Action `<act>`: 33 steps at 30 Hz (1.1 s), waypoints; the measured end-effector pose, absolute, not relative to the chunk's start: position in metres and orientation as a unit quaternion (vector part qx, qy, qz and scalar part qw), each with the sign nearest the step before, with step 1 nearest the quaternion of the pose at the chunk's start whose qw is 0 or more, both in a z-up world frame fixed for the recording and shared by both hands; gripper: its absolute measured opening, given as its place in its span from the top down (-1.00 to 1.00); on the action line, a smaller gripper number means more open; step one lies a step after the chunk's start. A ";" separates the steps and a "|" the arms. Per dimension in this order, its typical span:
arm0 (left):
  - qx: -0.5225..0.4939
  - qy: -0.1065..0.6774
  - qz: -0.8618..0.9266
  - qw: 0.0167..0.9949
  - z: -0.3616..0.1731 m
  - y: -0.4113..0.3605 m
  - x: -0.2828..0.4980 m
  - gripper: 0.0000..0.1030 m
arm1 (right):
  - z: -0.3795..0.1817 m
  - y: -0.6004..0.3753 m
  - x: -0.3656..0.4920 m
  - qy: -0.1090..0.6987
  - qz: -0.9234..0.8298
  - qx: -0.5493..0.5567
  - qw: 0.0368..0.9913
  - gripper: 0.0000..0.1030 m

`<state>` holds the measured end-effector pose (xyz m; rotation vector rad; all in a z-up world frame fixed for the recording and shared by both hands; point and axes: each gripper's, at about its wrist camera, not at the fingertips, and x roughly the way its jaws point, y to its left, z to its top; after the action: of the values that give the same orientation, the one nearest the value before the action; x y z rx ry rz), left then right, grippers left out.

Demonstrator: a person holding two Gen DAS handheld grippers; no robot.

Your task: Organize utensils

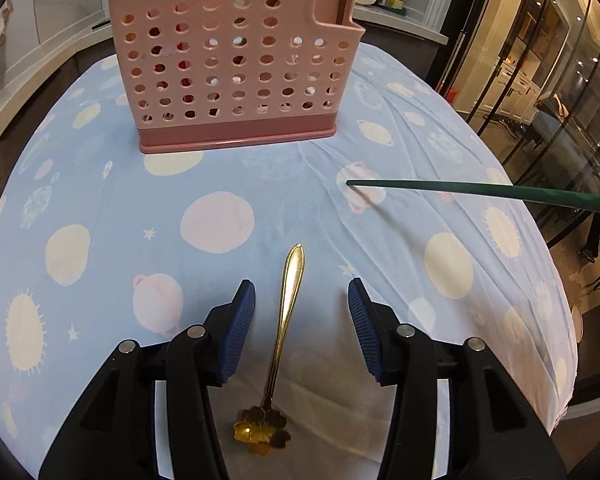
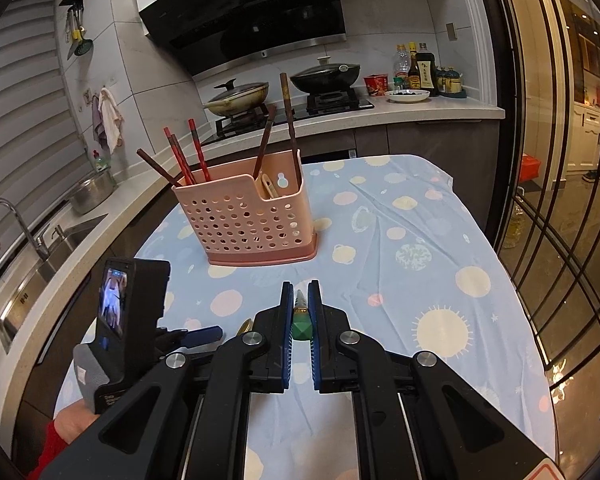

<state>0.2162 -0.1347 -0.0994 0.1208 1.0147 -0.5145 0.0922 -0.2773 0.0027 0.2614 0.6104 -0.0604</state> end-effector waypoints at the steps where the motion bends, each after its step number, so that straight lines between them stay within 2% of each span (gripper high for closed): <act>1: 0.055 0.485 -0.243 0.838 -0.103 -0.135 0.219 0.17 | 0.002 -0.279 0.093 0.300 -0.030 0.129 0.945 0.87; 4: 0.064 0.480 -0.241 0.841 -0.104 -0.138 0.221 0.29 | 0.001 -0.283 0.099 0.305 -0.028 0.132 0.943 0.87; 7: 0.064 0.484 -0.243 0.838 -0.104 -0.138 0.223 0.70 | -0.002 -0.284 0.104 0.312 -0.022 0.134 0.940 0.87; 8: 0.063 0.486 -0.245 0.837 -0.104 -0.138 0.224 0.76 | -0.002 -0.283 0.106 0.315 -0.019 0.134 0.940 0.87; 19: 0.052 0.485 -0.254 0.835 -0.088 -0.121 0.209 0.80 | -0.004 -0.282 0.121 0.322 -0.011 0.137 0.937 0.87; 30: 0.024 0.439 -0.255 0.861 -0.039 -0.089 0.183 0.82 | 0.003 -0.268 0.114 0.315 -0.002 0.130 0.940 0.87; 33: 0.021 0.424 -0.256 0.868 -0.028 -0.085 0.180 0.91 | 0.007 -0.265 0.110 0.308 -0.001 0.128 0.943 0.87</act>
<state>0.1800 -0.0854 -0.0276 0.0437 0.8876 -0.5359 0.1101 -0.2651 0.0071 0.2616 0.6288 -0.0010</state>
